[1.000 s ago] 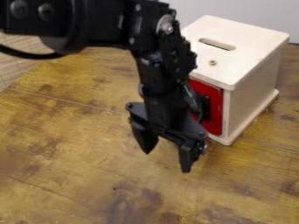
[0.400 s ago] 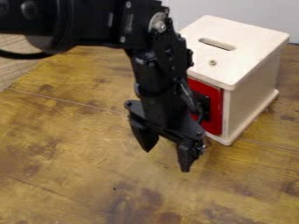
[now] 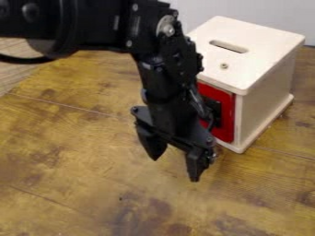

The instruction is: Close the drawer

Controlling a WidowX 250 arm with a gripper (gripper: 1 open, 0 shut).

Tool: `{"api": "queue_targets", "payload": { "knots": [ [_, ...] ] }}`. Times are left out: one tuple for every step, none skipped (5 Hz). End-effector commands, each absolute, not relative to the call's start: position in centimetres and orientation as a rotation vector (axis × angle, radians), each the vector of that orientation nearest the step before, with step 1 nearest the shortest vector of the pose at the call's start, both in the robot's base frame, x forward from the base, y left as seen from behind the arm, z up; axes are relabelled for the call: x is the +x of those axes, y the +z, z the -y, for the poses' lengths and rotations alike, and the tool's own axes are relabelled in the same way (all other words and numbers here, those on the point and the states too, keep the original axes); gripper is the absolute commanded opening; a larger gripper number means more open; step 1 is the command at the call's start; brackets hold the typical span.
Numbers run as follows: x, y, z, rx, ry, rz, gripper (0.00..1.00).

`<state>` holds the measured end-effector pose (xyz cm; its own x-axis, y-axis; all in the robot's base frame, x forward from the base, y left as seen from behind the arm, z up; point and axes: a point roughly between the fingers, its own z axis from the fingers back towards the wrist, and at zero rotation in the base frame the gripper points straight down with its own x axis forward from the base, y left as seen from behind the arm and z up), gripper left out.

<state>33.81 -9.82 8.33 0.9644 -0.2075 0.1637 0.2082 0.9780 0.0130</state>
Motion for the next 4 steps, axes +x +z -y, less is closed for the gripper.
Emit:
{"api": "queue_targets", "payload": {
  "knots": [
    [34.20, 10.00, 9.71, -0.005, -0.214, 0.222, 1.00],
    [34.38, 9.74, 9.58, -0.002, -0.217, 0.221, 1.00],
    [34.54, 9.47, 9.45, 0.003, -0.220, 0.218, 1.00],
    [34.74, 9.21, 9.25, 0.008, -0.223, 0.217, 1.00]
  ]
}}
